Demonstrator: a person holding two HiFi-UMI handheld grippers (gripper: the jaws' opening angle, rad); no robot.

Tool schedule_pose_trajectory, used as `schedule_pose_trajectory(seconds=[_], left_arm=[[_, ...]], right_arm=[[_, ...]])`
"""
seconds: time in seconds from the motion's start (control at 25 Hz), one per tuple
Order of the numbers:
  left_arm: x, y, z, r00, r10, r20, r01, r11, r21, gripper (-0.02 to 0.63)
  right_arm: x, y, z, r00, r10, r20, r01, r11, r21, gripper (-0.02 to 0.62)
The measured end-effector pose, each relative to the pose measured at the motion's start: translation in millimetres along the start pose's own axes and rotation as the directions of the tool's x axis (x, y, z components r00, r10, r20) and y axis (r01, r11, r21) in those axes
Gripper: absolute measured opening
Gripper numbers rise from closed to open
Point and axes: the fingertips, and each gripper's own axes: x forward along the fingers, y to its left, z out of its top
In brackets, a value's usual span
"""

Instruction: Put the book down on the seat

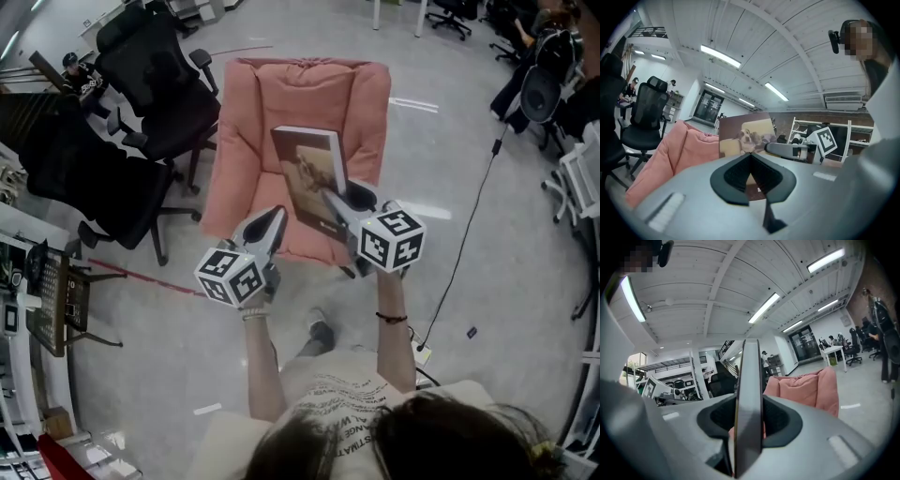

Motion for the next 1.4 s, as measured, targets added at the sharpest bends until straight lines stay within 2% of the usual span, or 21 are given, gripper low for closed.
schedule_pose_trajectory(seconds=[0.32, 0.56, 0.76, 1.04, 1.4], left_arm=[[18.4, 27.3, 17.2, 0.997, -0.079, -0.012, 0.079, 0.997, 0.024, 0.003], [20.8, 40.5, 16.2, 0.995, -0.096, 0.007, 0.096, 0.995, -0.005, 0.003], [17.7, 47.3, 6.6, 0.997, -0.073, 0.002, 0.073, 0.997, -0.009, 0.003], [20.2, 82.7, 15.2, 0.999, -0.041, 0.009, 0.041, 0.999, -0.023, 0.003], [55.2, 137.5, 19.5, 0.999, -0.023, -0.022, 0.022, 0.999, -0.033, 0.003]], right_arm=[[22.7, -14.4, 11.1, 0.997, -0.076, 0.034, 0.075, 0.997, 0.022, 0.15], [33.2, -23.7, 9.8, 0.994, -0.105, 0.024, 0.105, 0.994, 0.035, 0.15], [40.9, -20.0, 2.4, 0.997, -0.078, 0.004, 0.078, 0.997, 0.019, 0.15], [85.7, -13.0, -1.4, 0.999, -0.02, -0.039, 0.021, 1.0, 0.002, 0.151], [151.2, -45.7, -9.2, 0.997, -0.006, -0.079, 0.009, 0.999, 0.045, 0.15]])
